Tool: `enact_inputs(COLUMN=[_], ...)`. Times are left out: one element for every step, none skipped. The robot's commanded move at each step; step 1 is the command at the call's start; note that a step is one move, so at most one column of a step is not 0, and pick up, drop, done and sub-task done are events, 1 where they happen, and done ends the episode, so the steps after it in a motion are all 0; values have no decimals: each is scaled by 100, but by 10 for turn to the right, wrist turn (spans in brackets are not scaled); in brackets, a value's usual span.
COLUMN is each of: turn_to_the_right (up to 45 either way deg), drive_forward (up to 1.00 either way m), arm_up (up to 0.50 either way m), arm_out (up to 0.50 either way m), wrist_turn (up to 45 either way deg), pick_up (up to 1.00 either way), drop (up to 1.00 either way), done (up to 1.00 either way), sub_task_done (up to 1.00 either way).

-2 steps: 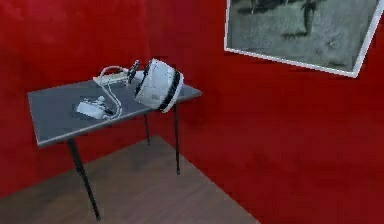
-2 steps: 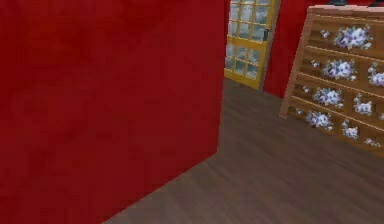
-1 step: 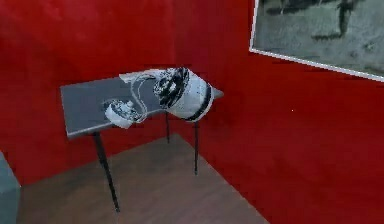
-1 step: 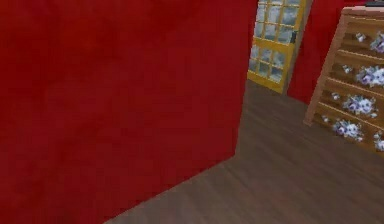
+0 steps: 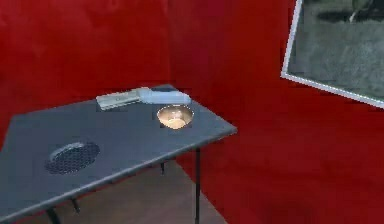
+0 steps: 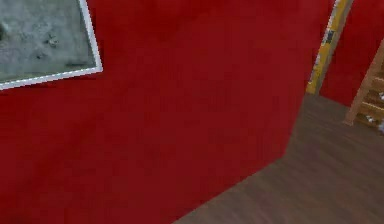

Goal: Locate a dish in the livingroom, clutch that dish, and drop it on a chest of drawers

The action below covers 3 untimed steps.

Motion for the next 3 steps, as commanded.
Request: enact_inputs(turn_to_the_right=[-450,-450,450], drive_forward=[0,0,0], arm_up=[0,0,0], arm_out=[0,0,0], wrist_turn=[0,0,0], pick_up=[0,0,0], drop=[0,0,0], done=[0,0,0], sub_task_done=[0,0,0])
